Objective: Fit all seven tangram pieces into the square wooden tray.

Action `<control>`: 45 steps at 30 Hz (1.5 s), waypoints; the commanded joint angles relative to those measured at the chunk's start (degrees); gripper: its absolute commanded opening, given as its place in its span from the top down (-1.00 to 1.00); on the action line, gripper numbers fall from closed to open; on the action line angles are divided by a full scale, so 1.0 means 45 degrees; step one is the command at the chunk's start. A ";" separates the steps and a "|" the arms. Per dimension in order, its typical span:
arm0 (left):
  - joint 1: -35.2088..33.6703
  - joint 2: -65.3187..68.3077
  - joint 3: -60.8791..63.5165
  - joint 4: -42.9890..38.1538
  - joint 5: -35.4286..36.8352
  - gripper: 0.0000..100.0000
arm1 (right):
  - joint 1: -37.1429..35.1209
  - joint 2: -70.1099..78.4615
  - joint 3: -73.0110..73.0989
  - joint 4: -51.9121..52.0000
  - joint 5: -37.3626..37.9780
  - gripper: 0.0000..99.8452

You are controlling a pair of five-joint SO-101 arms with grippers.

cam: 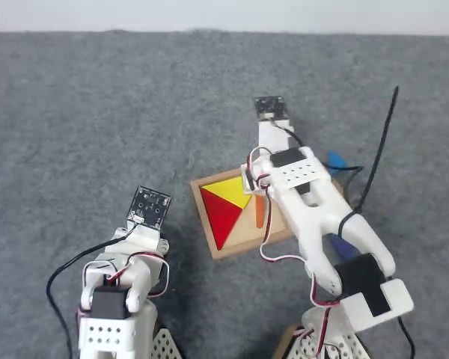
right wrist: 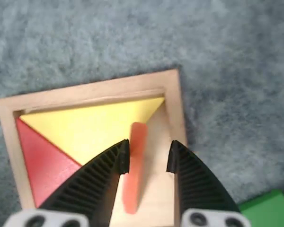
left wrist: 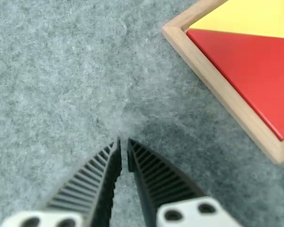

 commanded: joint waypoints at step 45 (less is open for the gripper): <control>-0.0078 -0.0215 -0.0127 0.0039 -0.0098 0.96 | -0.1553 -0.2081 0.2462 -0.1670 0.4142 0.93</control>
